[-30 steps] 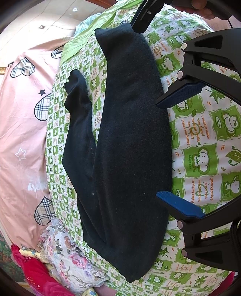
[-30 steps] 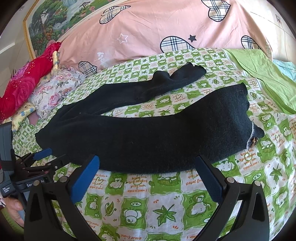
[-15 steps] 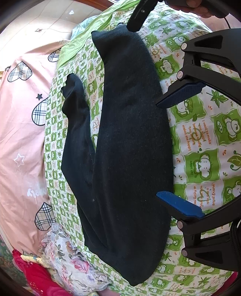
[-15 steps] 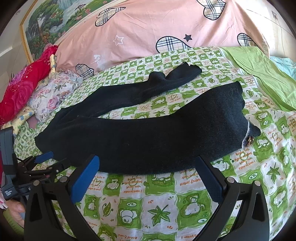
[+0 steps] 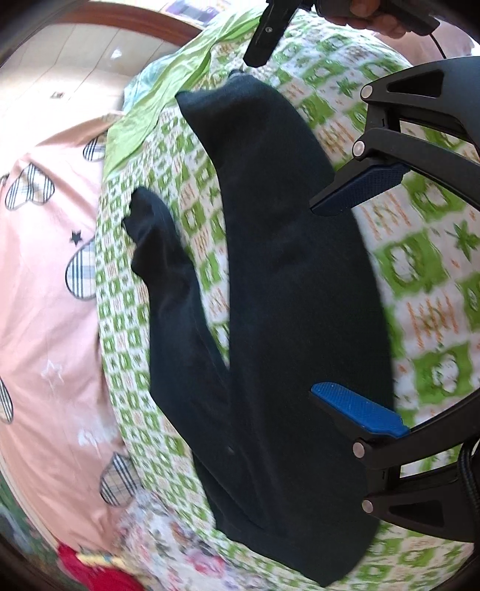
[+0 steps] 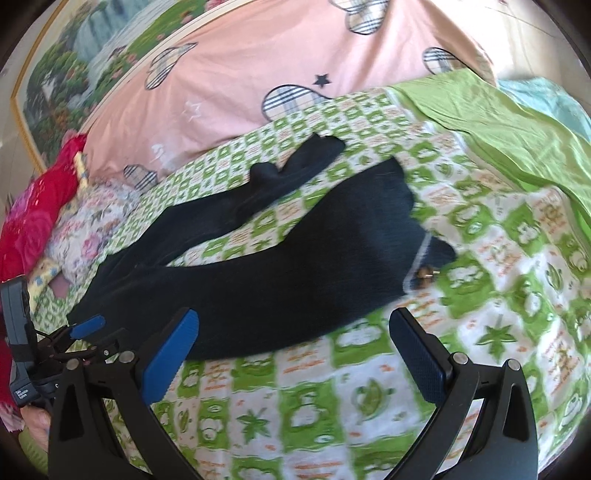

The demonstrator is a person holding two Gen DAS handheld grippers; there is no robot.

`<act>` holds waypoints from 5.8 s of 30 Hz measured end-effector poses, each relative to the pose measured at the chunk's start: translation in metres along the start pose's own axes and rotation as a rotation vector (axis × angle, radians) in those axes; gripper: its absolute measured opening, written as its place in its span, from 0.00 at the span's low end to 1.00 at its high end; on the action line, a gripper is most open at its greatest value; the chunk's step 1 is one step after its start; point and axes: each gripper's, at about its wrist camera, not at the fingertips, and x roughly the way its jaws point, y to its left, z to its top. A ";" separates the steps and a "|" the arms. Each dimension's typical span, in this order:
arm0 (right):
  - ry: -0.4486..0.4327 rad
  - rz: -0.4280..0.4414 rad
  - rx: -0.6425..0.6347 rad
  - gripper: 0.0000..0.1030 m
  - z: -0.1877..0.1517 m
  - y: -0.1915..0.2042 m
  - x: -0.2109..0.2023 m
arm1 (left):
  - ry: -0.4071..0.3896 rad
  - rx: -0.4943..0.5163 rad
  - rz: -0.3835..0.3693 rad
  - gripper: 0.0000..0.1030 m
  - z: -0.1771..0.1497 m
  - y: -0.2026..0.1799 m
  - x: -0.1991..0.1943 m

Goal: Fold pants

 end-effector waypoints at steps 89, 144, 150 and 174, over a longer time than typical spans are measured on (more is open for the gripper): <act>0.186 0.038 -0.258 0.68 0.245 0.012 0.216 | 0.330 0.209 -0.229 0.59 0.232 0.060 0.227; 0.090 0.254 -0.175 0.02 0.087 -0.083 0.002 | 0.150 0.255 -0.376 0.03 0.057 -0.007 0.020; 0.065 0.230 -0.168 0.02 0.083 -0.088 -0.020 | 0.141 0.256 -0.404 0.03 0.048 -0.012 0.014; 0.089 0.036 -0.047 0.05 0.035 -0.102 -0.042 | 0.260 0.129 -0.402 0.50 0.002 -0.004 0.034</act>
